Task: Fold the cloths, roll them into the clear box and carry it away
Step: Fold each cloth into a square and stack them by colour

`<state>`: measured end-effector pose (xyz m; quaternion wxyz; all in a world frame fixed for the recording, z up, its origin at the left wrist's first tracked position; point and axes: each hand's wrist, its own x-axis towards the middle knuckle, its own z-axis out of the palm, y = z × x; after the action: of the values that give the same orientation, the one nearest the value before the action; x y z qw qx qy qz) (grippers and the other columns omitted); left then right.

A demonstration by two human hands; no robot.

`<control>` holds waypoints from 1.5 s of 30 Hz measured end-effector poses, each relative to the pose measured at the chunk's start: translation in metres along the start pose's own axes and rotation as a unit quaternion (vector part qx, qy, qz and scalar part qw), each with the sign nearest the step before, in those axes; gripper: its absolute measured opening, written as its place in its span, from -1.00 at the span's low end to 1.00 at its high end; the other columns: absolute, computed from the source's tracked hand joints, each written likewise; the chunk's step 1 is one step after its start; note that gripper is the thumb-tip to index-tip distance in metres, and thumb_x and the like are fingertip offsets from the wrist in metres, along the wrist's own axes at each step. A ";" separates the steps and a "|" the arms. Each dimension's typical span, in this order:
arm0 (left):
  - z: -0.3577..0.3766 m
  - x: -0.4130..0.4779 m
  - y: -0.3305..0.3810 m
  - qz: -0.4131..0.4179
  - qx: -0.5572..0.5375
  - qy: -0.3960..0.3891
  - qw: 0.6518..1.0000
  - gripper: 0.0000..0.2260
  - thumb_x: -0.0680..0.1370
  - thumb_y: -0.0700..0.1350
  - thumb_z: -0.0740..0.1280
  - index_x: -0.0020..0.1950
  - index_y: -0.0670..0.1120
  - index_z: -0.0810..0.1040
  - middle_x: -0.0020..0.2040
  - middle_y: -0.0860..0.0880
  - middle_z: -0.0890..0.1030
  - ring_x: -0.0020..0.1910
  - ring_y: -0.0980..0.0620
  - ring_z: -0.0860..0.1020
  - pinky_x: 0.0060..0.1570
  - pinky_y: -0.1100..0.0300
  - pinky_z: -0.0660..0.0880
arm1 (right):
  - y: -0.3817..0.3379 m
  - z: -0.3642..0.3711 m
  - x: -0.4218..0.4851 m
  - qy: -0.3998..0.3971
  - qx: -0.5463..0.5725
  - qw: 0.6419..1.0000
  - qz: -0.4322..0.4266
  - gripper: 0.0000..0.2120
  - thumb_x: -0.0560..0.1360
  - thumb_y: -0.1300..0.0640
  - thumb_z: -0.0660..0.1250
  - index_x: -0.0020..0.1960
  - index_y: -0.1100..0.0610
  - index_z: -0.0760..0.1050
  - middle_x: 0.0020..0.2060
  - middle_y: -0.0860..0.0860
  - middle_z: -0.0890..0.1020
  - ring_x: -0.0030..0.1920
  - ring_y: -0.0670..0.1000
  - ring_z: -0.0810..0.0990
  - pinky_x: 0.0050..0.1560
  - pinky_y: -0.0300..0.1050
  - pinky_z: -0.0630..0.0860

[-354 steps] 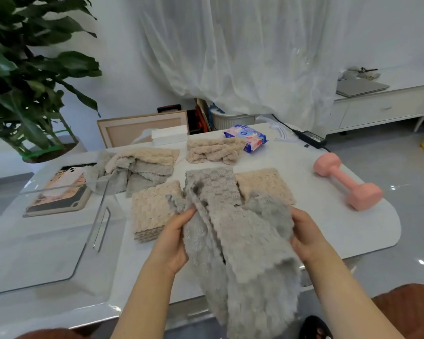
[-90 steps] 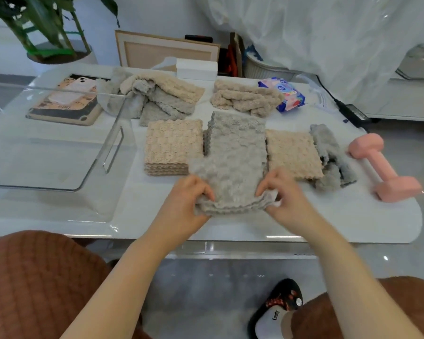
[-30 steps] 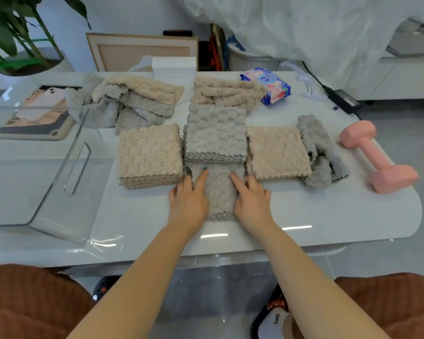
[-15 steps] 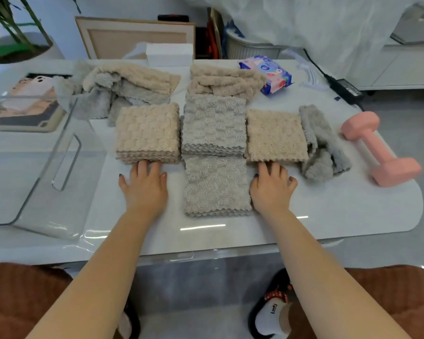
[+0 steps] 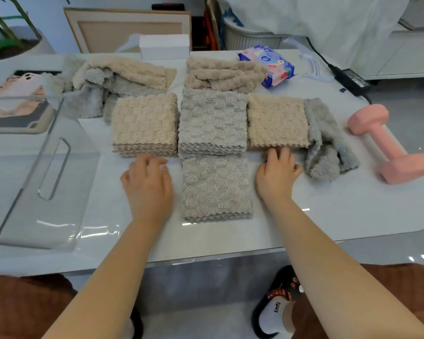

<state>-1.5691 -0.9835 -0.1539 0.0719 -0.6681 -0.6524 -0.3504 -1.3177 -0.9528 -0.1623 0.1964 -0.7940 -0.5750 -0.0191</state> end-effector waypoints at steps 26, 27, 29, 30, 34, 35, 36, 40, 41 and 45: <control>0.038 -0.017 0.079 0.238 0.032 -0.177 0.955 -0.41 0.51 0.31 0.08 0.35 -0.06 0.47 0.41 -0.09 0.41 0.40 -0.13 0.36 0.40 -0.22 0.02 | 0.086 -0.051 -0.039 0.026 0.029 0.997 0.071 -0.77 0.47 0.31 0.23 0.06 0.22 0.58 0.05 0.17 0.57 0.10 0.22 0.47 0.12 0.05 0.23; 0.035 -0.023 0.080 0.257 0.007 -0.176 0.950 -0.44 0.54 0.27 0.08 0.32 -0.10 0.49 0.38 -0.11 0.44 0.36 -0.14 0.41 0.39 -0.19 0.16 | 0.085 -0.054 -0.044 0.037 0.070 0.995 0.052 -0.80 0.45 0.33 0.23 -0.01 0.25 0.59 -0.04 0.19 0.58 -0.02 0.24 0.51 -0.01 0.03 0.30; 0.030 -0.036 0.084 0.266 -0.033 -0.191 0.944 -0.51 0.59 0.17 0.07 0.26 -0.16 0.53 0.30 -0.13 0.51 0.25 -0.15 0.50 0.26 -0.09 0.41 | 0.083 -0.057 -0.056 0.021 0.157 0.986 0.042 -0.87 0.46 0.34 0.25 -0.04 0.27 0.55 -0.10 0.18 0.57 -0.10 0.21 0.52 -0.14 -0.05 0.35; 0.028 -0.040 0.085 0.259 -0.039 -0.198 0.945 -0.54 0.60 0.12 0.08 0.24 -0.17 0.54 0.27 -0.13 0.53 0.21 -0.14 0.52 0.22 -0.06 0.46 | 0.082 -0.058 -0.060 -0.005 0.200 0.978 0.055 -0.88 0.47 0.33 0.27 -0.01 0.26 0.52 -0.09 0.16 0.56 -0.09 0.16 0.51 -0.15 -0.11 0.33; 0.022 -0.054 0.092 0.205 -0.079 -0.211 0.952 -0.63 0.55 -0.01 0.15 0.28 -0.14 0.46 0.31 -0.12 0.47 0.29 -0.10 0.42 0.30 -0.11 0.38 | 0.074 -0.087 -0.067 -0.128 0.391 0.902 0.128 -0.83 0.50 0.31 0.30 0.07 0.18 0.53 -0.07 0.06 0.58 -0.04 0.02 0.53 -0.15 -0.28 0.35; 0.021 -0.056 0.096 0.188 -0.104 -0.218 0.952 -0.62 0.53 -0.04 0.18 0.31 -0.13 0.42 0.33 -0.12 0.44 0.31 -0.09 0.39 0.30 -0.13 0.37 | 0.072 -0.100 -0.065 -0.171 0.446 0.869 0.132 -0.85 0.50 0.32 0.30 0.04 0.16 0.56 -0.09 0.07 0.60 -0.07 0.00 0.55 -0.16 -0.30 0.40; 0.019 -0.057 0.103 0.175 -0.130 -0.226 0.949 -0.59 0.51 -0.07 0.22 0.35 -0.12 0.37 0.36 -0.13 0.40 0.31 -0.10 0.38 0.29 -0.11 0.38 | 0.071 -0.114 -0.063 -0.220 0.482 0.838 0.129 -0.85 0.52 0.32 0.29 0.01 0.16 0.58 -0.13 0.07 0.61 -0.12 -0.03 0.55 -0.18 -0.32 0.44; 0.006 -0.051 0.141 0.213 -0.177 -0.268 0.923 -0.40 0.46 -0.15 0.41 0.43 0.05 0.23 0.39 -0.10 0.27 0.17 -0.08 0.45 0.09 0.06 0.50 | 0.069 -0.148 -0.061 -0.365 0.409 0.835 0.050 -0.86 0.51 0.28 0.31 0.01 0.19 0.61 -0.23 0.02 0.62 -0.25 -0.13 0.55 -0.27 -0.39 0.45; 0.003 -0.048 0.148 0.228 -0.165 -0.285 0.916 -0.44 0.46 -0.15 0.41 0.40 0.08 0.28 0.38 -0.06 0.24 0.11 -0.05 0.47 -0.01 0.08 0.53 | 0.068 -0.148 -0.063 -0.375 0.384 0.843 0.039 -0.87 0.50 0.27 0.32 0.02 0.18 0.60 -0.25 0.00 0.61 -0.26 -0.13 0.54 -0.27 -0.39 0.43; 0.005 -0.045 0.151 0.199 -0.155 -0.346 0.904 -0.77 0.48 -0.24 0.32 0.10 -0.03 0.54 0.22 0.03 0.35 -0.03 -0.06 0.51 -0.09 0.01 0.49 | 0.079 -0.136 -0.077 -0.405 0.354 0.842 0.052 -0.83 0.50 0.21 0.36 0.09 0.12 0.54 -0.29 -0.03 0.51 -0.28 -0.10 0.46 -0.21 -0.28 0.40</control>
<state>-1.4232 -1.0384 -0.1285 -0.1946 -0.8661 -0.4272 -0.1718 -1.2441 -1.0887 -0.0797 0.2143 -0.6368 -0.5286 0.5188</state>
